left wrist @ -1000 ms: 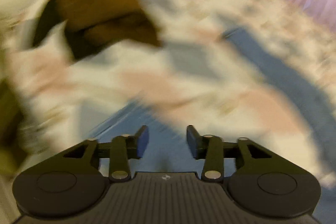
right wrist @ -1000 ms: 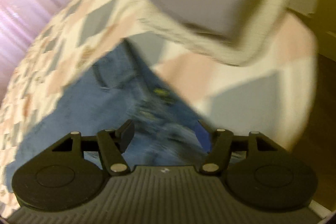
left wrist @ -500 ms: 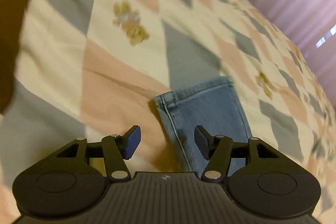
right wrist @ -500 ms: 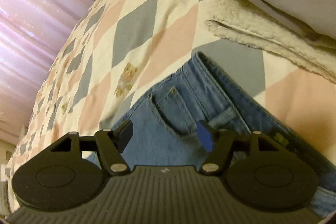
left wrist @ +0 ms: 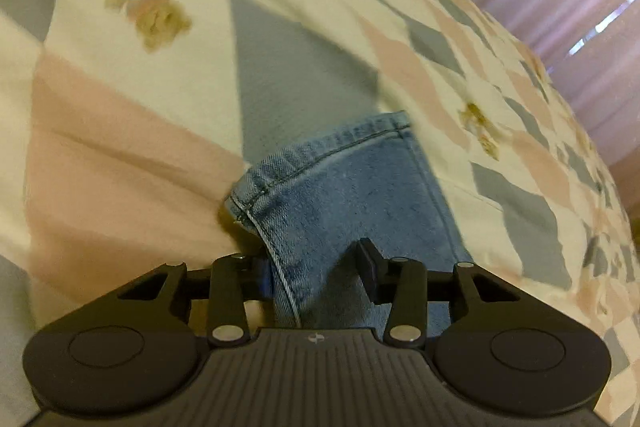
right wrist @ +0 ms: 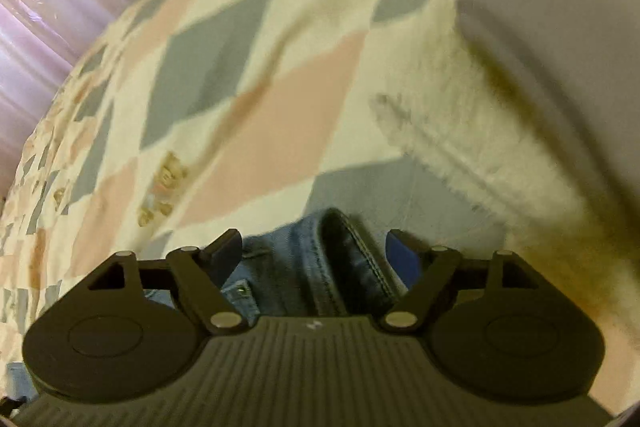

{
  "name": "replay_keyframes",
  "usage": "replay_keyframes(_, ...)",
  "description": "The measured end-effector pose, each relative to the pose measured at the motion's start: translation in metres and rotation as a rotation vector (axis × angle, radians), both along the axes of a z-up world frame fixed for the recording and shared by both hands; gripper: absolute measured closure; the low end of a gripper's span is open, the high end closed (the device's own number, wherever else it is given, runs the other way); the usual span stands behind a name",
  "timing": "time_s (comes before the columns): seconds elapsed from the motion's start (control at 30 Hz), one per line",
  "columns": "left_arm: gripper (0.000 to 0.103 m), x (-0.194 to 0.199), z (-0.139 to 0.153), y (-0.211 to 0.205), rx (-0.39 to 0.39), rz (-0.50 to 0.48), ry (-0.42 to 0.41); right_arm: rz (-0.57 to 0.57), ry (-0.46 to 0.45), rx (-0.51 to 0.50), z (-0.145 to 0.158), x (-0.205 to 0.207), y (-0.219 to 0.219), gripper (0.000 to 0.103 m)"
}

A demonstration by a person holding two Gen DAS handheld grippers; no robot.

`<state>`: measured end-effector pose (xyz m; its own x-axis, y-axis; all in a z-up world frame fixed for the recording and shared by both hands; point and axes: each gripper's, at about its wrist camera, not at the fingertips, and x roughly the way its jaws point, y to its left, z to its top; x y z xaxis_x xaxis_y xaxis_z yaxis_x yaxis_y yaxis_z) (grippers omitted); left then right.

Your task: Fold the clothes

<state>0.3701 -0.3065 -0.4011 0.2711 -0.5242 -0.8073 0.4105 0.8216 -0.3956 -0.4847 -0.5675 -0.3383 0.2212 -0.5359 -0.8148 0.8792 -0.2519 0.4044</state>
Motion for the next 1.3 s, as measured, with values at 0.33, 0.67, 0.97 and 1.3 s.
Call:
replay_keyframes(0.33,0.1,-0.025,0.13,0.014,-0.148,-0.124,-0.277,0.149,0.034,-0.182,0.05,0.03,0.012,0.078)
replay_keyframes(0.67,0.097,-0.029,0.147,0.087,-0.012,-0.014,-0.486,0.251,-0.018,-0.278,0.065,0.087,-0.026,0.079)
replay_keyframes(0.97,0.074,-0.045,0.049,0.11,0.27,0.083,-0.331,0.165,0.136,-0.134,0.041,0.097,-0.044,0.032)
replay_keyframes(1.3,0.062,-0.107,0.102,0.224,0.433,0.049,-0.237,0.061,0.17,0.038,0.055,0.013,0.097,0.02)
